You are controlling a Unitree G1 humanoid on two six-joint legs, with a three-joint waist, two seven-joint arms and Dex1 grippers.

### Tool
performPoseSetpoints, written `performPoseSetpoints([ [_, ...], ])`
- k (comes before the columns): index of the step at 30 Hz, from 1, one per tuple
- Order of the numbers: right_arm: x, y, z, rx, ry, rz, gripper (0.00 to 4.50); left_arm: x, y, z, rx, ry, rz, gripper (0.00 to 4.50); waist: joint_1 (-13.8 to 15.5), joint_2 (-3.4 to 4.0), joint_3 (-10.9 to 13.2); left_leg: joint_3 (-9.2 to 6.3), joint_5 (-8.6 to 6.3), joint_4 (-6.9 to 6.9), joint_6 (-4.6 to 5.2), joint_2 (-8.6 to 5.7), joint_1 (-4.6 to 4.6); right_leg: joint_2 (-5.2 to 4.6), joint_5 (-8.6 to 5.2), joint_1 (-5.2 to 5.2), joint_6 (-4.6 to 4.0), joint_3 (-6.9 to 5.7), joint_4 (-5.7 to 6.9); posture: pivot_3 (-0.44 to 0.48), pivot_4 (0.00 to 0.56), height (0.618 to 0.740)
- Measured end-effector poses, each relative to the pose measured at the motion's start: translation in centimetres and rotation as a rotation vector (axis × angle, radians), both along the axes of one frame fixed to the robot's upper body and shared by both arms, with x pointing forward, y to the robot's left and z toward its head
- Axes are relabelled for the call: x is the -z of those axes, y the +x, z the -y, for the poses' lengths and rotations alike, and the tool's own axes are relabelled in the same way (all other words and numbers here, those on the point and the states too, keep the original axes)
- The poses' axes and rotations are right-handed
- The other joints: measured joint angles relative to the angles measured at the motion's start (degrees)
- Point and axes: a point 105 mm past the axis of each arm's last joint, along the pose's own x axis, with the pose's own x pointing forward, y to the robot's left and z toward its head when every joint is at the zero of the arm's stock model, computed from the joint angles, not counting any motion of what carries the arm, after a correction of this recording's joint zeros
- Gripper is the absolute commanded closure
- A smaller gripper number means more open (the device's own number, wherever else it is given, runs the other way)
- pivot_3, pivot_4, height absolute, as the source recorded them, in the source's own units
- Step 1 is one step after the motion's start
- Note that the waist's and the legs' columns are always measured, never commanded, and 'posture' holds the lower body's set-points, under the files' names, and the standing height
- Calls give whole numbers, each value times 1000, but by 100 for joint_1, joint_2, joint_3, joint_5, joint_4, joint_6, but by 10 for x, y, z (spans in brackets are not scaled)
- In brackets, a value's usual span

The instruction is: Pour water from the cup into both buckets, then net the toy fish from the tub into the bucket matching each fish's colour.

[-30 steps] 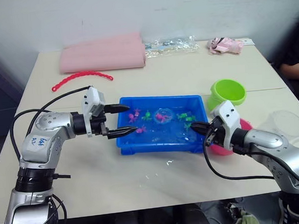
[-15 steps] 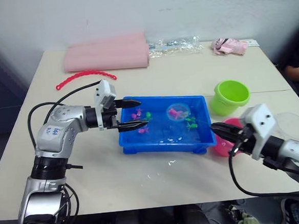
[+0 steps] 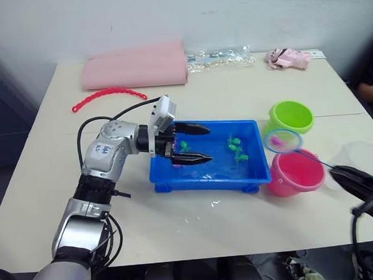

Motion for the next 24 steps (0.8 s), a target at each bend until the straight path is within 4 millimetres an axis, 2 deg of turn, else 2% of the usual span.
performPoseSetpoints([
  [6, -2, -22, 15, 41, -166, -36, 4500, 6, 0, 5, 27, 14, 16, 31, -16, 3, -2, 4, -1, -4, 1, 2, 9, 0, 1, 0, 1, 9, -20, 0, 150, 738],
  [12, 3, -29, 21, -15, -595, -57, 4500, 9, 3, 8, 29, 20, 30, 31, -17, 4, -2, 8, 0, -3, 0, 1, 9, -1, 1, -2, 1, 13, -21, 0, 150, 738],
  [19, 2, -28, 4, -248, -1111, 68, 4500, 9, 5, 9, 27, 25, 39, 31, -15, 4, -2, 9, 0, -3, -1, -1, 10, 0, 0, -1, 2, 11, -21, 0, 150, 738],
  [22, 12, -32, 5, -382, -1305, 94, 4500, 10, 6, 8, 23, 26, 34, 31, -14, 4, -2, 9, 0, -3, -1, -1, 10, 0, 0, -1, 2, 11, -21, 0, 150, 738],
  [24, 19, -35, 13, -420, -1388, 89, 4500, 10, 6, 8, 22, 25, 37, 31, -18, 4, -2, 9, 1, -3, -2, 0, 11, 0, 0, -1, 2, 12, -21, 0, 150, 738],
])
